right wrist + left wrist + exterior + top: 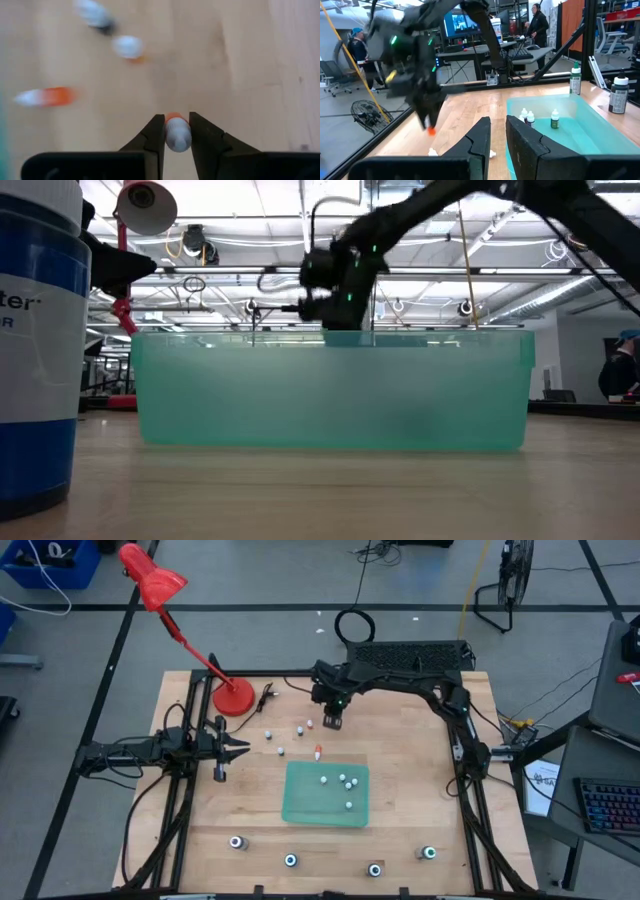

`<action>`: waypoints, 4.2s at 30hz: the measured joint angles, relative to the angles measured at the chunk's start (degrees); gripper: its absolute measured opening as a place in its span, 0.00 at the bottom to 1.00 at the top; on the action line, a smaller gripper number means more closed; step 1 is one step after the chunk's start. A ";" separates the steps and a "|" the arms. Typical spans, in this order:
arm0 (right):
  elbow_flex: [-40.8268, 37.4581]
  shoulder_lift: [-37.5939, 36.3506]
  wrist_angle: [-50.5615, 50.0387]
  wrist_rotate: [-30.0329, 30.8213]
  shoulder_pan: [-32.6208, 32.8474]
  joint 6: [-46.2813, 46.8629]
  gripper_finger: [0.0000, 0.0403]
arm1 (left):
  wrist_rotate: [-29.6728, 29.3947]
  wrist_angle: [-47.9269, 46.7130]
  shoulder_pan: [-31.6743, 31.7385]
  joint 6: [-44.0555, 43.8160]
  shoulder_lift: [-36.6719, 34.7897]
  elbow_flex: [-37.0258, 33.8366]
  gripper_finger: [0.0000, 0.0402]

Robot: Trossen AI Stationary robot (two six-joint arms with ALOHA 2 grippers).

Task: Pick & Place food coloring
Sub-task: Put the small orange food coloring bottle into the green bin

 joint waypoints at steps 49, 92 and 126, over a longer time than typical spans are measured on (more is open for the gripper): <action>-26.20 -10.50 22.92 4.56 34.51 10.18 0.14 | 0.02 -0.02 0.00 0.02 -0.02 0.00 0.17; -32.54 -44.72 8.01 14.66 34.21 15.44 0.36 | 0.02 -0.02 -0.02 0.02 -0.02 0.00 0.17; -99.54 -99.67 60.57 40.35 33.38 16.54 0.35 | 0.02 -0.02 -0.02 0.01 -0.02 0.00 0.17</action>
